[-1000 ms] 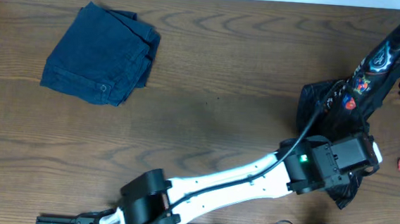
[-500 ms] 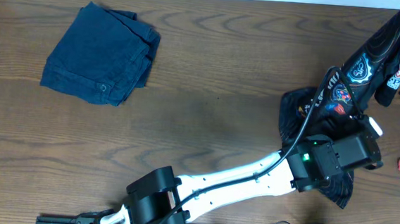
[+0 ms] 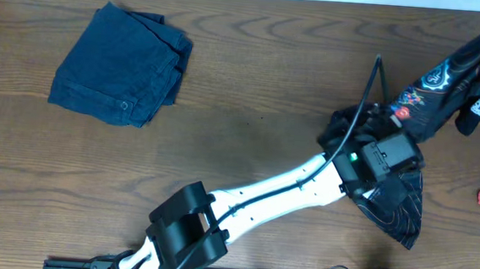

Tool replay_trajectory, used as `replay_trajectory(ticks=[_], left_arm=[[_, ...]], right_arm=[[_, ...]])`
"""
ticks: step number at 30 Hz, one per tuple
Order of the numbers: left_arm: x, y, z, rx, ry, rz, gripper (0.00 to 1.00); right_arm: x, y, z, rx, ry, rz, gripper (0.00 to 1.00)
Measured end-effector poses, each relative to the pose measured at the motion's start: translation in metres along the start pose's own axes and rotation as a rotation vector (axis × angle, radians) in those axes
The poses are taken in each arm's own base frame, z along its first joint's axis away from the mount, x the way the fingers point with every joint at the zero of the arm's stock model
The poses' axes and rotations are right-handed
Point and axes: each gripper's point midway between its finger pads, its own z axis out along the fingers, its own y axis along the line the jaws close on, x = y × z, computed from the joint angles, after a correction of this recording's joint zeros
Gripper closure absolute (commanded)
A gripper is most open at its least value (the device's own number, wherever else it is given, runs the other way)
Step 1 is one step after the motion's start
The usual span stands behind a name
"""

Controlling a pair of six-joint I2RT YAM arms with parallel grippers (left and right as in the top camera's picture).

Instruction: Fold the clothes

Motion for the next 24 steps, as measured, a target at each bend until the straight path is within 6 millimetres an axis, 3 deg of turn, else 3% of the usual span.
replay_trajectory(ticks=[6, 9, 12, 19, 24], left_arm=[[-0.007, 0.060, -0.018, -0.071, -0.013, -0.077, 0.94], [-0.014, 0.074, -0.031, 0.013, -0.036, -0.143, 0.85], [-0.021, 0.057, -0.040, 0.151, -0.050, -0.189, 0.74], [-0.026, 0.004, -0.057, 0.340, -0.062, -0.189, 0.67], [-0.033, -0.023, -0.072, 0.404, -0.098, -0.171, 0.61]], right_arm=[[0.013, -0.026, 0.009, 0.130, 0.048, -0.008, 0.99], [0.017, -0.033, 0.016, 0.163, 0.071, 0.000, 0.99], [0.017, -0.037, 0.027, 0.175, 0.070, 0.036, 0.99], [-0.007, -0.036, 0.055, 0.155, -0.025, 0.152, 0.99], [-0.023, -0.022, 0.068, 0.099, -0.093, 0.225, 0.99]])
